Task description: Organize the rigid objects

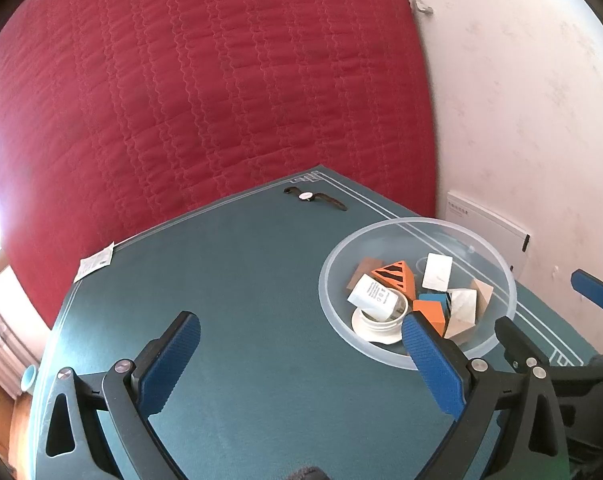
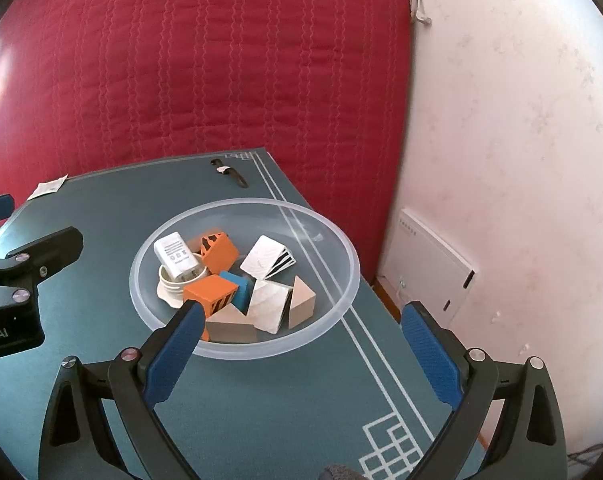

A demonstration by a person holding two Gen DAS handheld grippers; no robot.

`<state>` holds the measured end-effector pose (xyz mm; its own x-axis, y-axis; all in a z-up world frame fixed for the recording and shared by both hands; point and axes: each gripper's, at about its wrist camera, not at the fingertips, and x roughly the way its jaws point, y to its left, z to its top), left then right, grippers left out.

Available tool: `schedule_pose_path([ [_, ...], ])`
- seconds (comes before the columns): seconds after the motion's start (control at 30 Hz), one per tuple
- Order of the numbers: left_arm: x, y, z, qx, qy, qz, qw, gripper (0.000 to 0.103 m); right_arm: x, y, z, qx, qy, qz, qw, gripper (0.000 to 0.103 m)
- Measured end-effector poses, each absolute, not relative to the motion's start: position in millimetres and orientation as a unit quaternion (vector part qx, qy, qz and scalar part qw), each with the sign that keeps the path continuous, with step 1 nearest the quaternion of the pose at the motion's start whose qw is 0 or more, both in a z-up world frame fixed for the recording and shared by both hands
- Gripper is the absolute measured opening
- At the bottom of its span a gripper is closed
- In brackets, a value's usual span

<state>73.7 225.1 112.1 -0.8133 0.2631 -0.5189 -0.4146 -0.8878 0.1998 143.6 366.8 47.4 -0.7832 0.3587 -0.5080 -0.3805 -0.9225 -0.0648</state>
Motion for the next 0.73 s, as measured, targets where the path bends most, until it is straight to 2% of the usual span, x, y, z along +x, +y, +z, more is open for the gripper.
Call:
schedule_pose_path([
  [0.73,74.6,227.3,107.1,-0.257,0.156,0.936,0.182,0.102,143.3,365.3,41.0,-0.277,0.018,0.941,0.195,0.099],
])
